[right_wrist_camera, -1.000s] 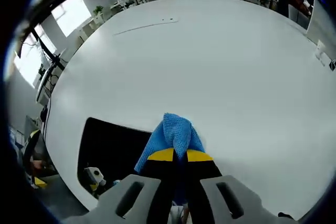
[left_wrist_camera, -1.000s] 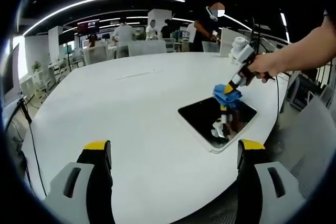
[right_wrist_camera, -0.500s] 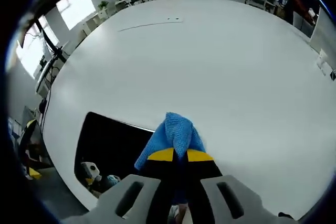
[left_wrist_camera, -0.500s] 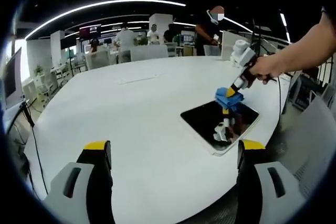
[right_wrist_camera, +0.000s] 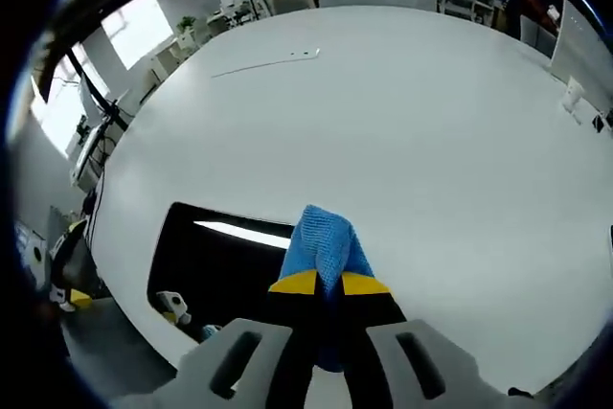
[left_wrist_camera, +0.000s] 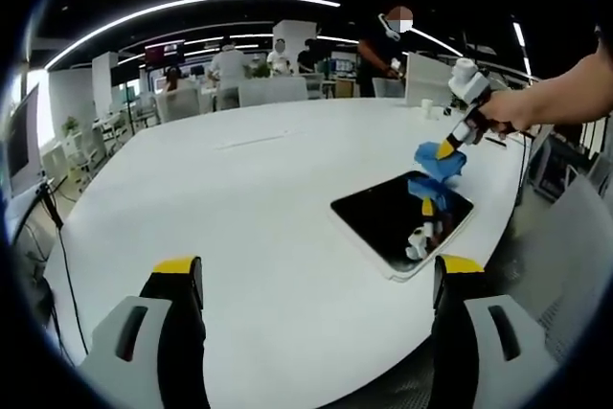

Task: Wipe the mirror surface with the cleaning cloth until all visible marks leave the cleaned area.

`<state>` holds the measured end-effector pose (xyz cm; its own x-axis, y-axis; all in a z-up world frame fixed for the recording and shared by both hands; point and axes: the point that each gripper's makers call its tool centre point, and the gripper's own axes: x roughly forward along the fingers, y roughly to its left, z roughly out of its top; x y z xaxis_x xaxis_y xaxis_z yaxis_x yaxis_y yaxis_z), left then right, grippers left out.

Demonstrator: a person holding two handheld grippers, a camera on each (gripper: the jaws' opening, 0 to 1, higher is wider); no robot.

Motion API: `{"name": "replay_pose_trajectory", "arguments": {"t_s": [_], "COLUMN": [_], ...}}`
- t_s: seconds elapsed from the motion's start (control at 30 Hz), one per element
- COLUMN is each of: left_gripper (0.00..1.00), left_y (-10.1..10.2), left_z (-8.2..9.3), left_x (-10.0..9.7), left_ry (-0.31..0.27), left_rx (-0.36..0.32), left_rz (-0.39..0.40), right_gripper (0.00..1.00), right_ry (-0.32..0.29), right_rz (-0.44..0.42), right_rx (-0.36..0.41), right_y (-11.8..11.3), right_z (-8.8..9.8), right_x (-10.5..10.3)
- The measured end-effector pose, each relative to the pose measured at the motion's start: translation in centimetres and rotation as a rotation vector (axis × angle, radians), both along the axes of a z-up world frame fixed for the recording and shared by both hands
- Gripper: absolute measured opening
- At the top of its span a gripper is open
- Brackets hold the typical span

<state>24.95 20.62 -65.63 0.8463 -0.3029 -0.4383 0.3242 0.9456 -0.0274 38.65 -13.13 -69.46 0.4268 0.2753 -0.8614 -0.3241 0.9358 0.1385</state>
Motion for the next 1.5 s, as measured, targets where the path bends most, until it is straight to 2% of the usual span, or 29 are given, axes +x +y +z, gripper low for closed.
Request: {"name": "replay_pose_trajectory", "arguments": {"t_s": [0.1, 0.27, 0.43, 0.6, 0.73, 0.9, 0.97, 1.07, 1.17, 1.27, 1.33, 1.4, 1.5], "left_gripper": [0.99, 0.99, 0.99, 0.99, 0.99, 0.99, 0.99, 0.99, 0.99, 0.99, 0.99, 0.99, 0.99], "left_y": [0.0, -0.1, -0.1, -0.1, -0.1, -0.2, -0.1, -0.1, 0.0, -0.1, -0.1, 0.0, 0.0], "left_z": [0.1, 0.1, 0.1, 0.0, 0.0, 0.0, 0.0, 0.0, -0.1, -0.2, -0.2, -0.1, -0.1], "left_x": [0.0, 0.0, -0.1, -0.1, -0.1, -0.1, -0.1, -0.1, -0.1, -0.2, -0.2, -0.1, -0.1], "left_ry": [-0.002, -0.001, 0.0, 0.009, 0.004, 0.004, 0.003, 0.005, 0.009, 0.012, 0.012, 0.009, 0.008], "left_rx": [-0.005, 0.0, 0.001, -0.008, -0.005, -0.004, -0.004, 0.0, 0.002, 0.003, 0.006, 0.003, 0.0], "left_rz": [0.004, -0.003, -0.007, -0.002, -0.007, -0.007, -0.003, -0.003, -0.005, -0.008, -0.012, -0.006, -0.001], "right_gripper": [0.01, 0.02, 0.02, 0.02, 0.04, 0.22, 0.29, 0.43, 0.54, 0.71, 0.77, 0.77, 0.8], "right_ry": [0.009, 0.036, 0.036, 0.025, 0.031, 0.0, -0.063, -0.09, -0.098, -0.129, -0.143, -0.163, -0.263], "right_rz": [-0.004, -0.011, 0.029, -0.009, -0.015, 0.004, 0.055, 0.095, 0.061, 0.069, 0.076, 0.084, 0.164], "right_rx": [0.005, -0.018, -0.038, -0.038, -0.04, -0.053, -0.108, -0.18, -0.163, -0.197, -0.183, -0.154, -0.055], "right_y": [-0.8, -2.1, -2.7, -4.5, -5.0, -4.9, -5.3, -5.9, -6.7, -7.8, -7.9, -7.8, -6.1], "right_z": [-0.2, -1.8, -2.4, -3.2, -3.9, -4.6, -4.6, -4.9, -5.2, -5.0, -4.8, -4.2, -2.1], "right_x": [-0.4, -0.9, -2.0, -2.1, -3.0, -2.7, -1.8, -1.7, -1.2, -0.6, -0.4, -0.2, 0.4]}}
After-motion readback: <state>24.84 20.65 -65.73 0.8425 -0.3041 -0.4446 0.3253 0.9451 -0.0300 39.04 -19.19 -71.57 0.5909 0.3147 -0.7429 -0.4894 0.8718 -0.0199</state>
